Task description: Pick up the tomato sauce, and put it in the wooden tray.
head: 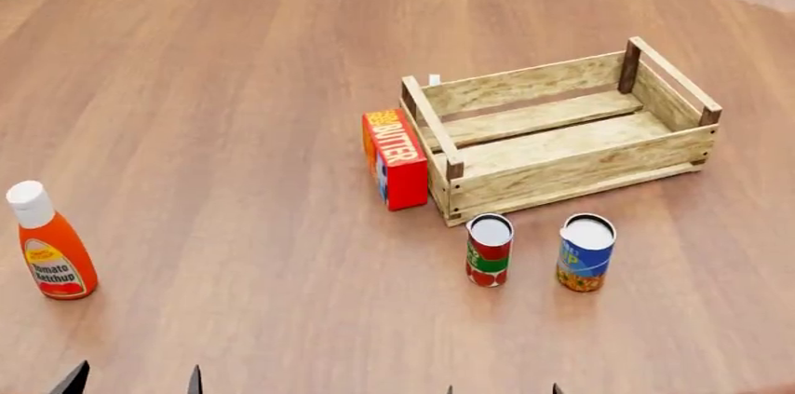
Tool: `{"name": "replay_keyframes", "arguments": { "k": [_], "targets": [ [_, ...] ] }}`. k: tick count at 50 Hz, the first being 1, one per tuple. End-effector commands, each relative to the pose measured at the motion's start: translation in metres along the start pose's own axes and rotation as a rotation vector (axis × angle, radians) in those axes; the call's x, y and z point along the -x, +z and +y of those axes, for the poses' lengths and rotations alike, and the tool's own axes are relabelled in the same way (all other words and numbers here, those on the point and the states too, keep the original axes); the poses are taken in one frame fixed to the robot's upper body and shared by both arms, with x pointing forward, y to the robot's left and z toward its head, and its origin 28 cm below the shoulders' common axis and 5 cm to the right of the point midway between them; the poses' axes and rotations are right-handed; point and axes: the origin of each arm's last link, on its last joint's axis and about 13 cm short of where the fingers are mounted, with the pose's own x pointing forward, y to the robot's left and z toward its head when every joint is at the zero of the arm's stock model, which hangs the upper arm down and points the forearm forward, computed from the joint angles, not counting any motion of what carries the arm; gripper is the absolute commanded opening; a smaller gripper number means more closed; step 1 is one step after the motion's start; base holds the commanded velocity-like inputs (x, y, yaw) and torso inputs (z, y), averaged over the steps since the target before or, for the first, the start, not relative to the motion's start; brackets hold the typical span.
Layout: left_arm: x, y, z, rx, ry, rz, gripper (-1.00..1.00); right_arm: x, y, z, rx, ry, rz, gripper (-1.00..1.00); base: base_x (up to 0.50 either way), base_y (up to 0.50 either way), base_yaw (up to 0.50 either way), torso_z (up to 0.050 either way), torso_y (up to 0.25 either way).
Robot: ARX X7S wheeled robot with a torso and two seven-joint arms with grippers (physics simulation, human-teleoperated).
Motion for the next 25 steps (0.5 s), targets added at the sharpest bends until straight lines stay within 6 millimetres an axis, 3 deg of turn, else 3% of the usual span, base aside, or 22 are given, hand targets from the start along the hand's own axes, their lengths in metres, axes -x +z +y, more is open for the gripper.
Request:
{"name": "replay_keyframes", "arguments": {
  "k": [1,5,25],
  "targets": [
    [0.0005,0.0003,0.0001,-0.001,0.0,0.001,1.0,0.0003,-0.0005,0.0009,-0.002,0.013,0.008,1.0,0.0,0.0,0.0,0.0,0.0],
    [0.0007,-0.001,-0.0002,-0.001,0.0,0.001,1.0,0.0002,-0.0012,0.0008,-0.009,0.026,0.006,1.0,0.19,0.0,0.0,0.0,0.0],
    [0.0008,-0.0019,-0.0012,-0.001,0.0,0.0,1.0,0.0012,0.0002,0.0004,-0.006,0.027,0.005,1.0,0.5,0.0,0.0,0.0,0.0]
  ]
}}
